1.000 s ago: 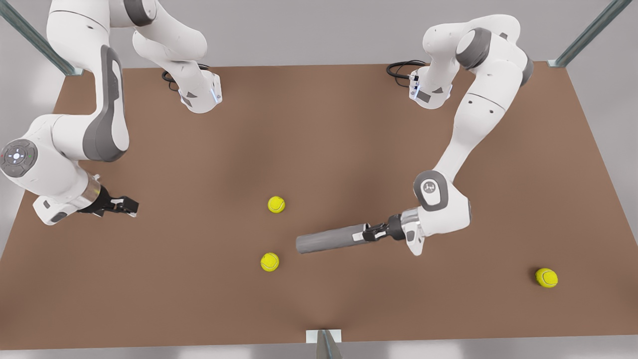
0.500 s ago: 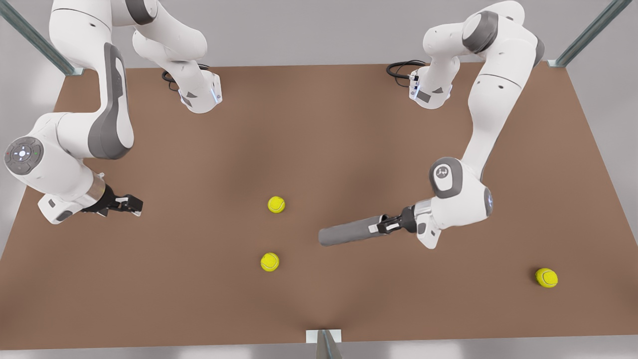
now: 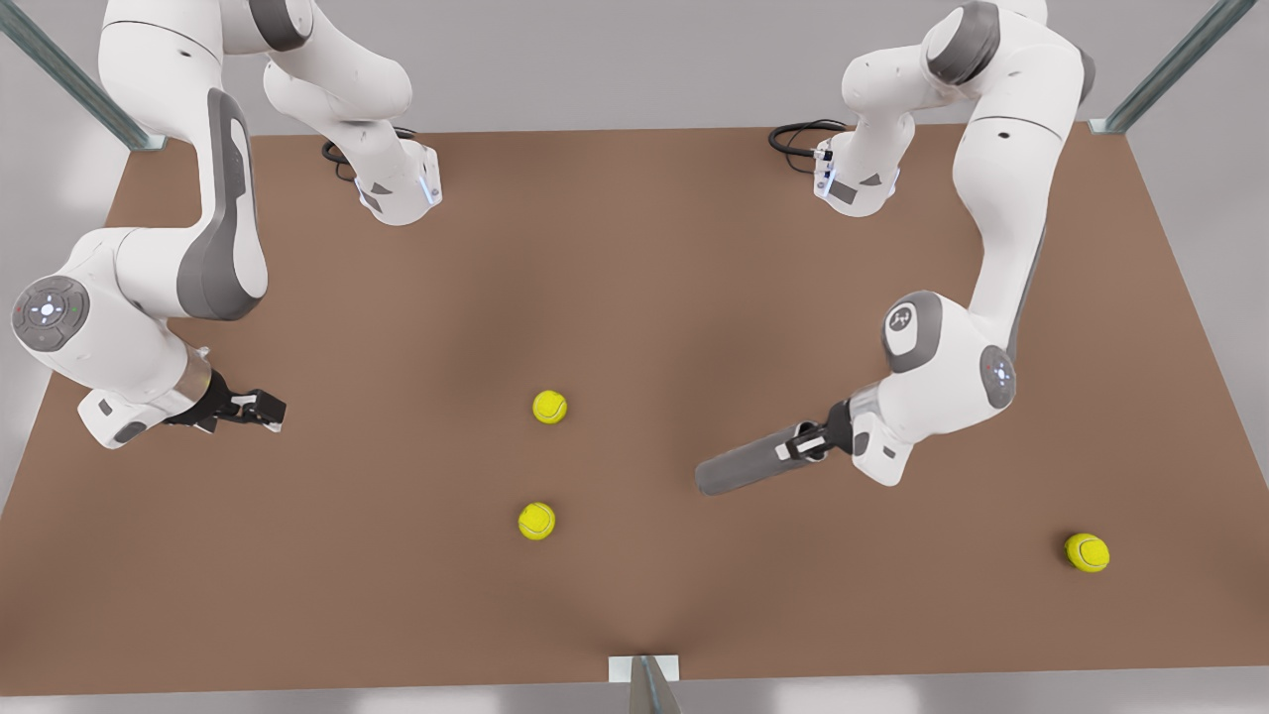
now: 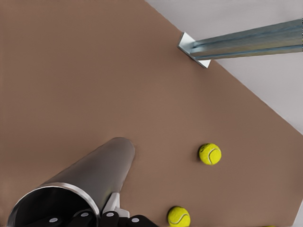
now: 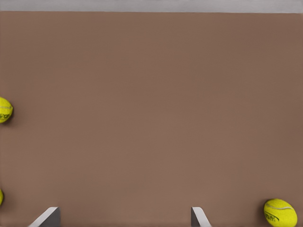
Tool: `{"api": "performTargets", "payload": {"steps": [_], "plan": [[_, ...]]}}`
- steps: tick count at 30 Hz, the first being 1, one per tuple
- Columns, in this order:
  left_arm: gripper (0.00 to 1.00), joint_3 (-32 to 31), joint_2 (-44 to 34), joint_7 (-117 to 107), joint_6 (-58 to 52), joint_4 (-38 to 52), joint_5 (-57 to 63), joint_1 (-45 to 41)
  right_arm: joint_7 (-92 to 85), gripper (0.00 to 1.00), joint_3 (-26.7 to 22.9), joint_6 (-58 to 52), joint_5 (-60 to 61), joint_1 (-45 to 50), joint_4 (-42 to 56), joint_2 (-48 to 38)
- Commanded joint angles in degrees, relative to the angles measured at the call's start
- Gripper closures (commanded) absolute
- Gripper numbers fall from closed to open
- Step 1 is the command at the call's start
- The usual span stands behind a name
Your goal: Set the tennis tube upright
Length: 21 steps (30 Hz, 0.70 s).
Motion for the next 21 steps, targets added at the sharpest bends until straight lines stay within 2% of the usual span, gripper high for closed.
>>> {"api": "performTargets", "payload": {"steps": [1,6,13,21], "plan": [[0.79,0.0,-0.07,0.03,-0.36,0.03,3.36,0.32,0.0,0.0,0.0,0.0,0.0,0.0,0.0,0.0],[0.79,0.09,-1.3,0.03,-2.2,-0.32,8.63,1.21,0.0,0.0,0.0,-0.08,0.0,-0.09,0.0,0.08],[0.79,-0.09,-2.97,-3.22,-7.39,-0.06,23.04,1.21,0.09,0.0,0.0,0.36,0.0,0.0,-0.26,0.44],[0.79,-0.09,-2.45,-3.22,-10.64,-0.14,29.99,0.68,0.09,0.0,0.0,0.53,0.0,0.09,0.09,1.14]]}}
